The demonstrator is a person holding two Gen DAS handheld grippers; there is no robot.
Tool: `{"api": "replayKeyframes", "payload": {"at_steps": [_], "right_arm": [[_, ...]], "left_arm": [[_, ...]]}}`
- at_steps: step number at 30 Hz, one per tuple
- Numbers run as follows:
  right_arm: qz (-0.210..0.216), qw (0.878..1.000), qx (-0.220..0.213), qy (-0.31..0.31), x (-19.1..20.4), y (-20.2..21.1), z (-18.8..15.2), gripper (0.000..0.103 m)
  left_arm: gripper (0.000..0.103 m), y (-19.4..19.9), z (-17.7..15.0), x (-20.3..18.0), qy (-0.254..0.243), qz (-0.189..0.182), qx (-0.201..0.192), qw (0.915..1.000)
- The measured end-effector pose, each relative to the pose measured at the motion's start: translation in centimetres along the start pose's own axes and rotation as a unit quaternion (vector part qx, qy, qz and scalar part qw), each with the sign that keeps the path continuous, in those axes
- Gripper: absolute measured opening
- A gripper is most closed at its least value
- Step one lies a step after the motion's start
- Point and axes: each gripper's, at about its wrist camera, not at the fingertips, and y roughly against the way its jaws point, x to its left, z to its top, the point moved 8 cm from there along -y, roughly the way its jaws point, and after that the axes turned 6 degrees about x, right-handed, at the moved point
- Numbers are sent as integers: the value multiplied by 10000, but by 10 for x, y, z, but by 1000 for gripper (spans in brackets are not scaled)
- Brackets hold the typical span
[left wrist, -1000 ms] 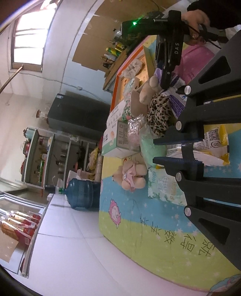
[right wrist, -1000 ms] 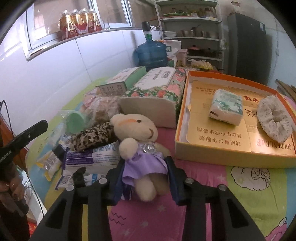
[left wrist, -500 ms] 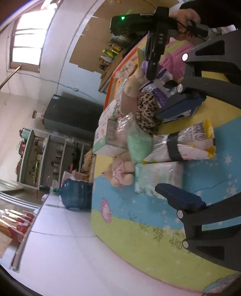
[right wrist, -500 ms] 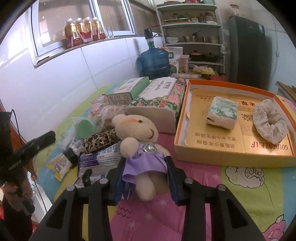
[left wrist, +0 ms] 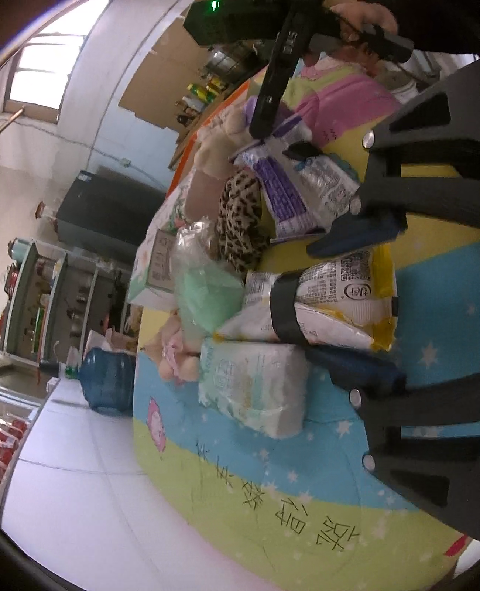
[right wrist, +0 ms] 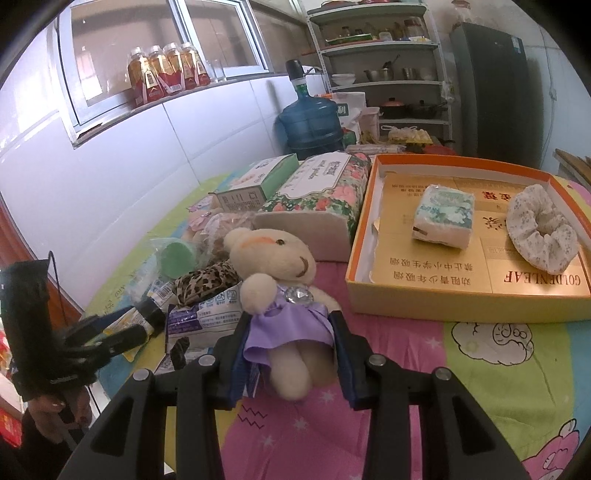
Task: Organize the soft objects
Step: 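Lift the snack bag with the left gripper while the right gripper closes on the teddy bear, then carry the snack bag with the left gripper toward the box while the right lifts the teddy bear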
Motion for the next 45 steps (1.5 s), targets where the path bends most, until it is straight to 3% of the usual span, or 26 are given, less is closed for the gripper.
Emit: {"api": "replayKeyframes", "payload": {"at_steps": [15, 23, 26, 35, 37, 39, 45], "right_arm": [[178, 9993, -302, -88, -5, 27, 4, 41], [93, 9992, 216, -318, -26, 10, -18, 43], [-93, 9990, 303, -323, -34, 9, -25, 51], [115, 9988, 116, -464, -44, 21, -29, 54], [180, 9987, 58, -473, -43, 24, -30, 49], [261, 9985, -41, -472, -41, 30, -29, 35], [532, 9964, -260, -604, -43, 44, -25, 30]], "left_arm": [[44, 31, 14, -3, -16, -115, -503, 9987], [44, 18, 4, 0, 93, -151, -272, 9995], [44, 11, -1, 1, 137, -187, -197, 9995], [44, -2, 0, -5, 63, -120, -78, 9999], [45, -3, 0, -4, 101, -148, -117, 9998], [44, -3, 1, -4, 129, -174, -151, 9997], [44, 1, -1, -5, 172, -286, -276, 9991]]}}
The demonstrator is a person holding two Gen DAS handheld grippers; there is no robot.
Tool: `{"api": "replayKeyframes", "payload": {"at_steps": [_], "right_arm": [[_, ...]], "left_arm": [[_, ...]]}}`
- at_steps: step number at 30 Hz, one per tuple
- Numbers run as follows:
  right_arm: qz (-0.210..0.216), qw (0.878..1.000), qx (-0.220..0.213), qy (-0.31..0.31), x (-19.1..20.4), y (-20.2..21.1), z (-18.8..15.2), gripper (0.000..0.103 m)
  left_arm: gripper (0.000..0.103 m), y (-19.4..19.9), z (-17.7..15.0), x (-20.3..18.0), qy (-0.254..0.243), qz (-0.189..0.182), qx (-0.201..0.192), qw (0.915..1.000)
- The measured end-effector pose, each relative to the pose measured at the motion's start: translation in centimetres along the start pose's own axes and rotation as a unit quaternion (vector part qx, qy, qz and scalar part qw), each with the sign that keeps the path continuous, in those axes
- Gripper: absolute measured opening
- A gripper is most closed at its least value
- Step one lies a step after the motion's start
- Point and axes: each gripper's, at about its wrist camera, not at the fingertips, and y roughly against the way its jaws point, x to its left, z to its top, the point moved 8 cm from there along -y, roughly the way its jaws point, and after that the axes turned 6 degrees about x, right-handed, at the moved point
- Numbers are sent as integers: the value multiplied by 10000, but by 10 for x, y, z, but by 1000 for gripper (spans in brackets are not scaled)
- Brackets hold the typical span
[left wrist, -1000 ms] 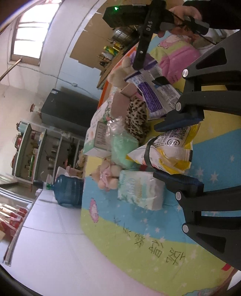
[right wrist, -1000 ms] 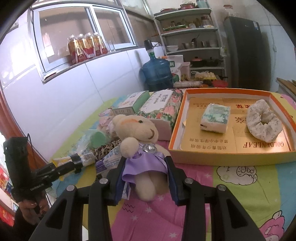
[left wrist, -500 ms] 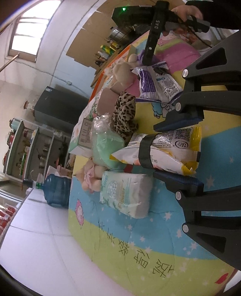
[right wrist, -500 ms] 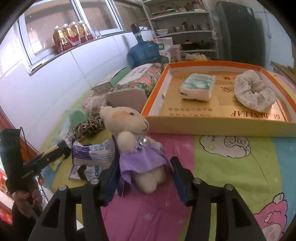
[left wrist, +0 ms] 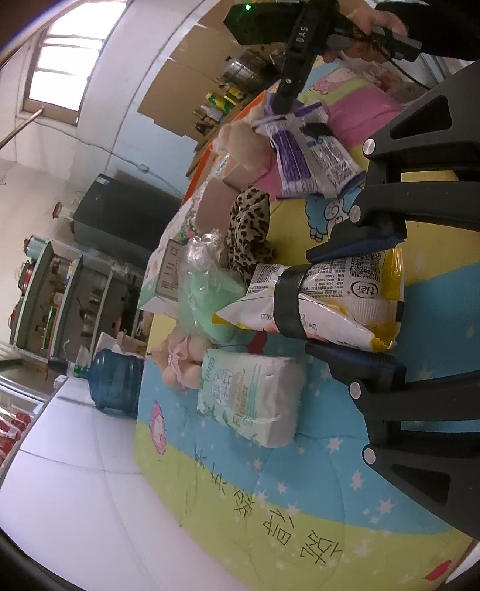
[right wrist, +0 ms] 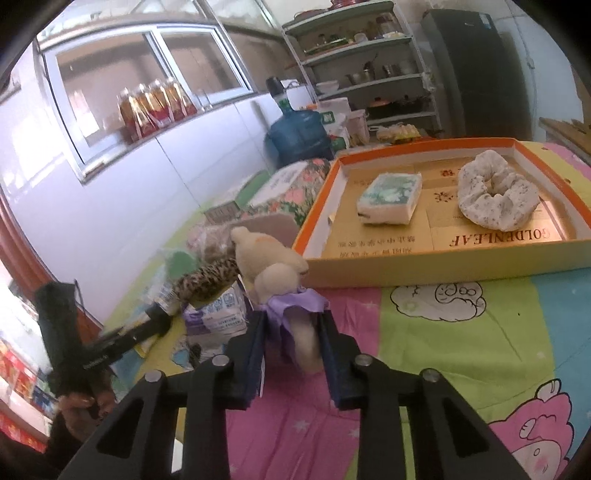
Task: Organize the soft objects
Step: 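Carry the snack bag with the left gripper toward the box while the right lifts the teddy bear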
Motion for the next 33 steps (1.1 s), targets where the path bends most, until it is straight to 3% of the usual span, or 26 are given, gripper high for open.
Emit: {"api": "replayKeyframes", "payload": {"at_steps": [2, 4, 6, 11, 18, 24, 28, 31, 33], "right_arm": [[7, 9999, 169, -5, -2, -5, -2, 34], [-172, 9995, 255, 14, -6, -8, -5, 61], [-234, 9994, 270, 29, -9, -5, -8, 69], [-271, 9995, 72, 137, -12, 16, -6, 69], [-553, 9952, 298, 755, -3, 7, 0, 68], [124, 9937, 320, 1064, 22, 7, 18, 67], [107, 9925, 546, 1089, 16, -17, 30, 66], [218, 9904, 872, 1046, 10, -33, 23, 52], [308, 9899, 984, 972, 6, -38, 17, 52]], "left_arm": [[44, 2, 0, -3, -37, -3, -16, 10000], [44, 5, 0, -4, -68, -3, -58, 10000], [44, 10, 1, -6, -92, -23, -131, 9999], [44, 27, 7, -13, -189, -52, -342, 9992], [44, 48, 17, -31, -406, -124, -533, 9977], [44, 56, 30, -47, -565, -202, -690, 9958], [44, 54, 32, -58, -629, -265, -661, 9955], [44, 49, 31, -63, -702, -256, -587, 9955], [44, 44, 32, -66, -734, -278, -533, 9955]]}}
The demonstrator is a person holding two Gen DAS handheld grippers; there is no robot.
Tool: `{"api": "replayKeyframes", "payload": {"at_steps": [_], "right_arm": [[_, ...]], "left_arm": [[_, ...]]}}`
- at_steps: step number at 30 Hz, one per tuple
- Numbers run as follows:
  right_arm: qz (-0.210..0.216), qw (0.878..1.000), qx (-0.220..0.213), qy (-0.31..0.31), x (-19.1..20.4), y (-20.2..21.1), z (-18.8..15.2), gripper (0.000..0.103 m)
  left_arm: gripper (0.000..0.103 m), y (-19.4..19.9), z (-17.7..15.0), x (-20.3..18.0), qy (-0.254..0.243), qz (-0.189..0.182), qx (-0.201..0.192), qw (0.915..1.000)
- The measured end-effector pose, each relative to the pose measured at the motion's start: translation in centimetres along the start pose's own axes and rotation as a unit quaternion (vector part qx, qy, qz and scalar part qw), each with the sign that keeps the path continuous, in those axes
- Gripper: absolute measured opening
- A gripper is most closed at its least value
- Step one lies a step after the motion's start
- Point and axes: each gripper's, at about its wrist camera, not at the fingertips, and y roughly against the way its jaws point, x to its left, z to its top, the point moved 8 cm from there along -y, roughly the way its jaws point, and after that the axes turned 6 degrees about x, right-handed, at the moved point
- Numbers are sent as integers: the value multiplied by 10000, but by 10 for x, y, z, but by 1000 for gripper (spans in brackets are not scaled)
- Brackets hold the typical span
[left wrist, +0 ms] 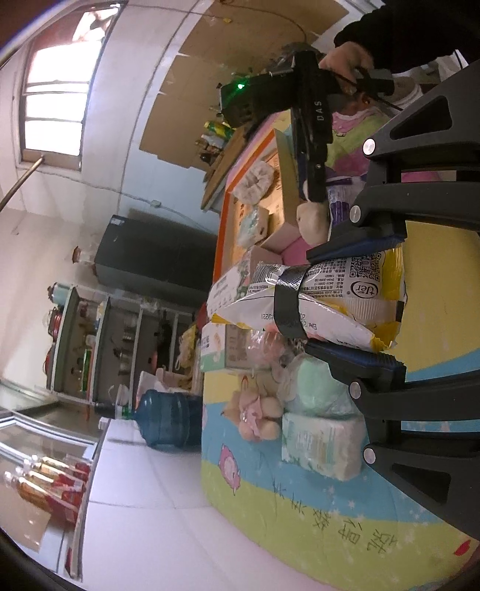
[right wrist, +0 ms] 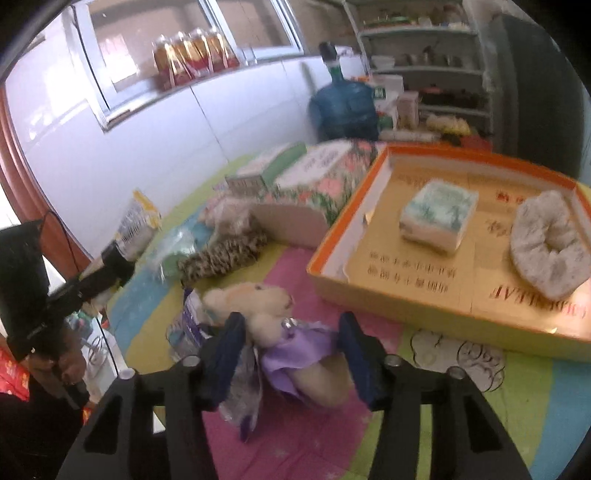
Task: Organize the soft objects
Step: 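Carry the snack bag with the left gripper toward the box while the right lifts the teddy bear, then carry the yellow snack bag and teddy bear over the orange box with both grippers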
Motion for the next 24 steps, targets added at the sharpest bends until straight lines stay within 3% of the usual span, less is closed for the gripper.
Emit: {"api": "replayKeyframes", "payload": {"at_steps": [5, 16, 20, 22, 24], "right_arm": [[340, 9993, 58, -162, -6, -4, -8, 52], [295, 9993, 230, -39, -2, -15, -8, 58], [247, 9997, -31, 35, 2, -4, -10, 47], [352, 9986, -374, -115, -2, 10, -7, 32], [396, 9966, -671, -276, -9, 24, -3, 32]], "left_arm": [[44, -12, 6, -13, -127, -133, 79, 9998], [44, -36, 24, -59, -523, -442, 166, 9975], [44, -43, 34, -70, -614, -478, 166, 9968], [44, -47, 40, -77, -624, -516, 152, 9966], [44, -52, 45, -83, -652, -552, 152, 9962]]}}
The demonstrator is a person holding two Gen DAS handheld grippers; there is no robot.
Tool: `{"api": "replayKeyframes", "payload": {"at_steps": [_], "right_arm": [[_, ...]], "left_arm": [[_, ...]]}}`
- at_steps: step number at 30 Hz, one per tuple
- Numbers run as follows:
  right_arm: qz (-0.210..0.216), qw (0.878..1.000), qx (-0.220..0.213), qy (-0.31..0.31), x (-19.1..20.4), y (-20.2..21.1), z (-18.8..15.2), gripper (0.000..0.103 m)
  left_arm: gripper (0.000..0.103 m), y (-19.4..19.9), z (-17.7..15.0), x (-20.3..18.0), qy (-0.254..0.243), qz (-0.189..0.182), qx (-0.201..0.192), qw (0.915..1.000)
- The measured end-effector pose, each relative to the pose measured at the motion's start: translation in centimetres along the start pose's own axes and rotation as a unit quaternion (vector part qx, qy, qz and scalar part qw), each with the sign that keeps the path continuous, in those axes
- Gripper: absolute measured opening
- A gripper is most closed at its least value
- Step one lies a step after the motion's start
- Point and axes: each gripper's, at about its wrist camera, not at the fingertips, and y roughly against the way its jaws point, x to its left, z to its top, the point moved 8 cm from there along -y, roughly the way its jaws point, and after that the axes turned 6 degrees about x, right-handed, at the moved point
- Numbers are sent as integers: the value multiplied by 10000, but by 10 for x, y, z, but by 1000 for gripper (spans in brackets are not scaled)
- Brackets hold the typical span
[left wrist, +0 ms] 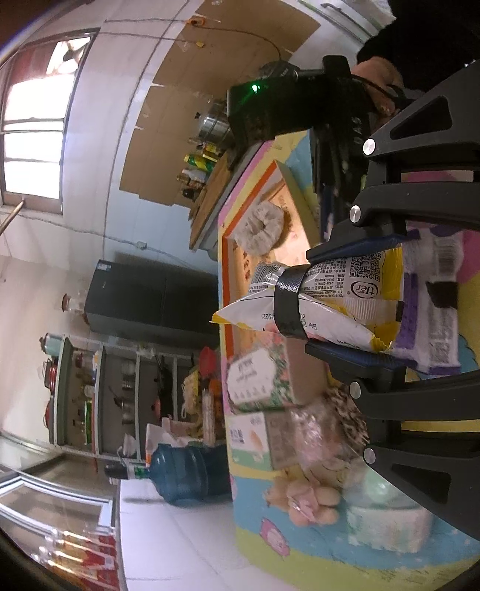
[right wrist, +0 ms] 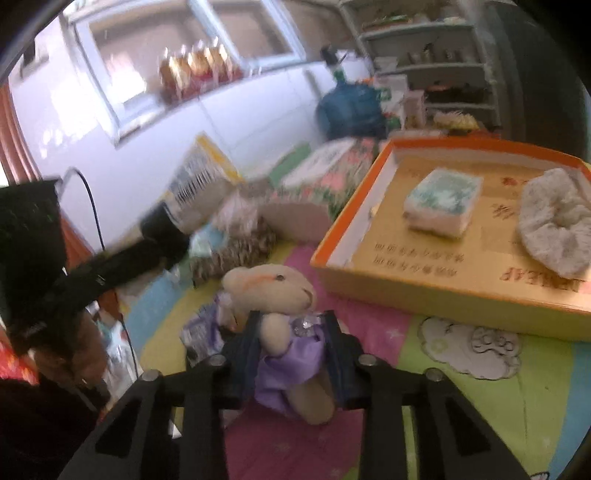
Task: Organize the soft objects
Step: 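Carry the yellow snack bag and teddy bear over the orange box with both grippers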
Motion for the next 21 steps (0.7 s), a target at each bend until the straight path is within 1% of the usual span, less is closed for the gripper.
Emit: {"api": "replayKeyframes", "payload": {"at_steps": [1, 5, 12, 17, 21], "right_arm": [[15, 9998, -147, -93, -5, 7, 2, 32], [153, 9978, -485, -419, -23, 27, 7, 32], [-396, 9899, -1265, -495, -51, 79, 26, 32], [-810, 9824, -1576, -590, -80, 111, 36, 32], [-1012, 9765, -1753, -738, -103, 127, 43, 32]], "left_arm": [[44, -3, 2, -2, -18, -3, 0, 10000], [44, -14, 13, -15, -73, -58, 11, 10000], [44, -37, 32, -39, -210, -90, 85, 9997], [44, -55, 44, -57, -311, -96, 132, 9994], [44, -71, 51, -66, -274, -82, 139, 9995]]}}
